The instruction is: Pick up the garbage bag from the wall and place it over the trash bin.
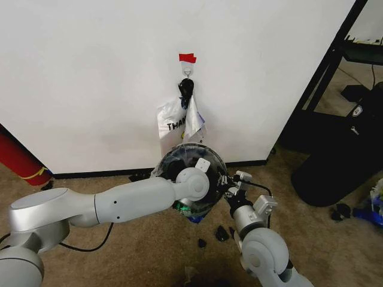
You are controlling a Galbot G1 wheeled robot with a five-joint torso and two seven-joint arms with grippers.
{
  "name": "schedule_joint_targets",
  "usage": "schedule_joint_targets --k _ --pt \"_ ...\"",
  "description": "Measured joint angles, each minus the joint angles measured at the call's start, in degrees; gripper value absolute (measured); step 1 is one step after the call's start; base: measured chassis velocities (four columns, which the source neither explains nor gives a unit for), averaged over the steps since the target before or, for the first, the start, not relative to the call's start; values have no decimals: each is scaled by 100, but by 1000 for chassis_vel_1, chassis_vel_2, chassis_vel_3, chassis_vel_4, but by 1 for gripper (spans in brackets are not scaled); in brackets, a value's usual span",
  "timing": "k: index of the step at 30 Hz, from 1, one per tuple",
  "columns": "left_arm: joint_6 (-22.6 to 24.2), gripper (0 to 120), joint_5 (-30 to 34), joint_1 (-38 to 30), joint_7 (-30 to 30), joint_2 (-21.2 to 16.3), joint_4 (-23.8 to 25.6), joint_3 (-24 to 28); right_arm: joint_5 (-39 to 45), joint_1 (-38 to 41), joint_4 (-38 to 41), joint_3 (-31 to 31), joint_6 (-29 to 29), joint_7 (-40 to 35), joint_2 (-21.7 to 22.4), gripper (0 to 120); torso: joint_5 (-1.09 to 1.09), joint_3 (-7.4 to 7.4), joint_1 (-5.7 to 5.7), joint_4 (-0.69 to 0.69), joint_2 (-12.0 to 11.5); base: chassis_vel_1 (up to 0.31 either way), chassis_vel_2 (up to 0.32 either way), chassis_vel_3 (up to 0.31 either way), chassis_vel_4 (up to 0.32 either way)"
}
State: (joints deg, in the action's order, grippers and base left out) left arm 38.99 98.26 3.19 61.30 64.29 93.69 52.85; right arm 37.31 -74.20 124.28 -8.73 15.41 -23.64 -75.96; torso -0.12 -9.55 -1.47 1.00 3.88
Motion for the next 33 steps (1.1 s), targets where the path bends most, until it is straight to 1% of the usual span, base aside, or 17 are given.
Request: schedule_joint_targets --k 2,4,5,6,7,9,11,13,15,19,20,21,24,27,33 --pt "-12 0 -62 -6 -57 -121 224 -17 -13 43 -107 -10 0 -21 -8 1 0 0 0 0 0 0 0 0 0" --pt "-14 0 -88 -71 -135 -284 553 -39 -28 107 -241 -33 -3 -40 -5 1 0 0 0 -1 0 0 0 0 0" --pt "-14 0 -88 -71 -135 -284 553 -39 -28 107 -241 -33 -3 -40 -5 1 0 0 0 -1 0 0 0 0 0" --pt "-13 0 -67 -158 -141 -435 819 -46 -29 162 -315 -40 -8 -45 8 1 0 0 0 -1 0 0 0 0 0" --pt "-13 0 -62 -174 -141 -460 865 -46 -27 176 -329 -41 -9 -47 9 1 0 0 0 -1 0 0 0 0 0" --pt "-23 0 -31 -273 -141 -605 1153 -50 -12 239 -375 -54 -9 -53 18 1 0 0 0 -2 0 0 0 0 0" --pt "-55 0 -29 -317 -142 -664 1313 -73 7 283 -402 -71 -9 -59 18 1 0 0 0 -2 0 0 0 0 0" --pt "-99 0 -90 -331 -146 -640 1367 -94 21 303 -417 -72 -10 -61 17 1 0 0 0 -1 0 0 0 0 0" --pt "-147 0 -271 -317 -164 -538 1239 -87 24 305 -419 -59 -10 -61 10 1 0 0 0 1 0 0 0 0 0" --pt "-282 0 -729 -219 -257 -291 748 -26 5 266 -393 -26 -10 -52 -4 1 0 0 0 1 0 0 0 0 0" --pt "-282 0 -729 -219 -257 -291 748 -26 5 266 -393 -26 -10 -52 -4 1 0 0 0 1 0 0 0 0 0" --pt "-326 0 -902 -189 -328 -219 590 -15 -4 243 -381 -22 -10 -44 -4 1 0 0 0 1 0 0 0 0 0" --pt "-374 0 -1151 -158 -431 -139 354 33 -9 208 -364 -21 -10 -32 -4 1 1 0 0 0 0 0 0 0 0" --pt "-413 0 -1443 -95 -550 -56 8 110 0 186 -314 -14 -11 -3 -2 1 1 0 0 -1 0 0 0 0 0" --pt "-414 0 -1591 -8 -640 -29 -209 186 17 181 -267 16 -9 12 -13 1 0 0 0 -1 0 0 0 0 0"
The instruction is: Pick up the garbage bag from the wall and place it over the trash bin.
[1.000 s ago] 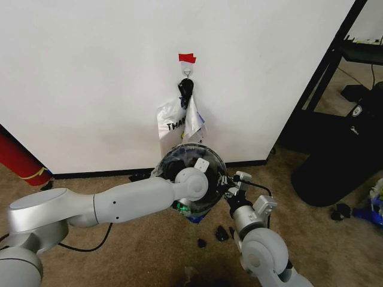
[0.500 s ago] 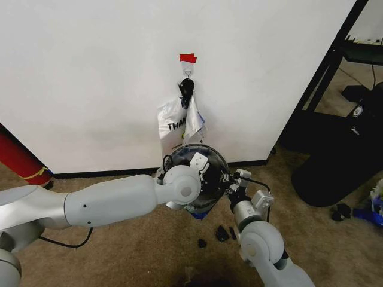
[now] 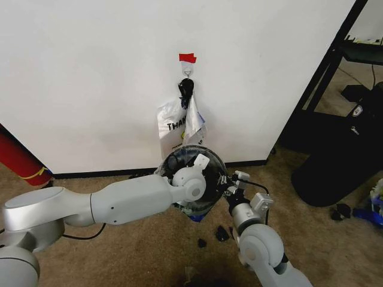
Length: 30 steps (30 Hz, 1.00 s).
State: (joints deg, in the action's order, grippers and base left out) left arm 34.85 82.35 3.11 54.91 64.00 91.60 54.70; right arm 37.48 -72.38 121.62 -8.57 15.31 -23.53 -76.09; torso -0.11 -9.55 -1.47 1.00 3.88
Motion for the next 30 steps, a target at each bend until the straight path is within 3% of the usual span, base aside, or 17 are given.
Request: schedule_joint_targets --k 7,12,17,30 --pt "-3 0 -25 33 -54 -69 -1 -20 10 -2 2 -3 3 7 -5 1 0 0 0 1 0 0 0 0 0" --pt "41 0 137 -77 -113 -364 548 -69 -61 52 -144 -40 -21 14 5 1 0 0 0 -1 0 0 0 0 0" --pt "207 0 780 -194 -144 -483 1005 -103 -121 57 -192 -45 -34 25 -21 1 0 0 0 1 0 0 0 0 0" --pt "318 0 750 7 -306 -258 592 19 -155 -64 -33 61 -39 36 9 1 0 0 0 0 0 0 0 0 0"
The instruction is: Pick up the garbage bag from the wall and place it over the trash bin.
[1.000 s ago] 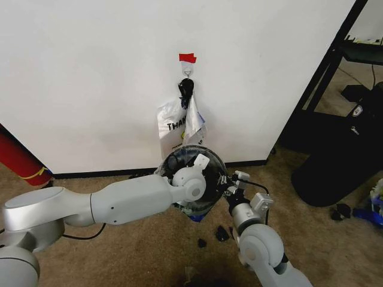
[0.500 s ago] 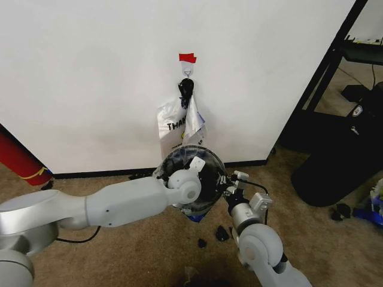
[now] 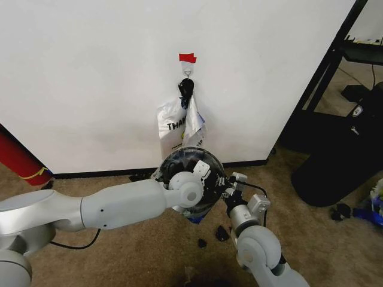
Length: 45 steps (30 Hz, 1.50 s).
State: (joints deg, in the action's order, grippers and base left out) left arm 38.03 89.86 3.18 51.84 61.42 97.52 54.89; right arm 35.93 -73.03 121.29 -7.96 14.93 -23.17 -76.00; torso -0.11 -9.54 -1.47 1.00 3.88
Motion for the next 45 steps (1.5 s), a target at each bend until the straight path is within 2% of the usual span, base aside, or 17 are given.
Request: schedule_joint_targets --k 10,16,24,31,34,39,42,45 --pt "-74 0 187 118 20 101 -109 -37 1 12 -42 25 -2 -4 -49 1 0 0 0 0 0 0 0 0 0" --pt "44 0 450 -27 78 -178 165 -136 -26 42 -161 0 -43 -9 -76 1 0 0 0 0 0 0 0 0 0" --pt "341 0 729 -12 229 -241 219 -150 -116 23 -235 101 -75 -4 -301 1 0 0 0 -1 0 0 0 0 0" --pt "357 0 453 206 169 -220 -26 -140 -144 -53 -147 280 -63 -4 -390 1 0 0 0 2 0 0 0 0 0" --pt "358 0 335 275 150 -299 -53 -156 -145 -37 -153 330 -54 -4 -396 1 -1 0 0 -2 0 0 0 0 0" --pt "305 0 306 280 160 -383 203 -282 -27 69 -237 255 -48 -63 -321 1 0 0 0 2 0 0 0 0 0" --pt "57 0 -221 265 -117 -605 650 -437 181 188 -357 230 8 -199 -352 1 -1 0 0 2 0 0 0 0 0" --pt "-41 0 -400 267 -259 -768 900 -502 266 232 -411 229 41 -274 -389 1 1 0 0 -2 0 0 0 0 0"
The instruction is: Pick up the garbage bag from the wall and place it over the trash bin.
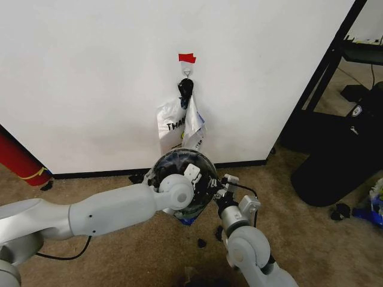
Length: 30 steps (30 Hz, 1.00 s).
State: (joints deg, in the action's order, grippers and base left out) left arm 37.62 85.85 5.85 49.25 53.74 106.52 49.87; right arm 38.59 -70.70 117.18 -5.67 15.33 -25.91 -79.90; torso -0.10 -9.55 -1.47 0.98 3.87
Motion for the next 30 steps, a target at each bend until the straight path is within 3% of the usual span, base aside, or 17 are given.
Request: schedule_joint_targets --k 2,5,9,12,15,16,18,20,21,22,24,27,30 --pt "-91 0 -45 58 -112 -174 341 -165 61 30 -38 3 26 -55 -22 1 -2 0 0 2 0 0 0 0 0" --pt "-410 0 -119 397 -412 -554 1101 -801 269 96 -61 -42 167 -227 -22 1 -2 0 0 2 0 0 0 0 0" --pt "-778 0 -455 787 -665 -910 1673 -1257 516 107 -20 -120 292 -357 27 1 -1 1 0 3 0 0 0 0 0" --pt "-1320 13 -1248 1426 -1173 -1440 2061 -1773 857 110 54 -231 405 -489 80 1 -2 1 1 -1 0 0 0 0 0" --pt "-1616 20 -1501 1653 -1345 -1623 2143 -1983 1022 60 138 -340 445 -538 100 1 -1 1 0 -4 0 0 0 0 0" --pt "-1786 25 -1647 1763 -1447 -1701 2160 -2107 1117 4 210 -423 474 -572 107 1 -5 1 1 1 0 0 0 0 0" --pt "-2159 31 -2042 2165 -1679 -1885 2205 -2624 1252 -35 286 -527 520 -624 125 1 -1 0 0 8 0 0 0 0 0" --pt "-2538 42 -2306 2976 -1909 -2030 2283 -3636 1384 -17 307 -566 565 -670 173 1 -2 0 0 5 0 0 0 0 0" --pt "-2698 46 -2394 3474 -2021 -2023 2298 -4232 1410 -2 307 -564 577 -675 201 1 0 1 1 3 1 0 0 0 0" --pt "-2698 46 -2394 3474 -2021 -2023 2298 -4232 1410 -2 307 -564 577 -675 201 1 0 1 1 3 1 0 0 0 0" --pt "-2879 53 -2519 4198 -2230 -1940 2288 -4959 1453 12 307 -565 585 -676 248 1 -2 1 1 -2 0 0 0 0 0" --pt "-3113 66 -2895 5632 -2487 -1544 2207 -6098 1498 45 307 -548 587 -677 317 1 1 1 1 2 0 0 0 0 0" --pt "-3188 74 -3070 6155 -2591 -1401 2173 -6376 1500 73 307 -543 589 -677 339 1 -4 1 1 1 0 0 0 0 0"
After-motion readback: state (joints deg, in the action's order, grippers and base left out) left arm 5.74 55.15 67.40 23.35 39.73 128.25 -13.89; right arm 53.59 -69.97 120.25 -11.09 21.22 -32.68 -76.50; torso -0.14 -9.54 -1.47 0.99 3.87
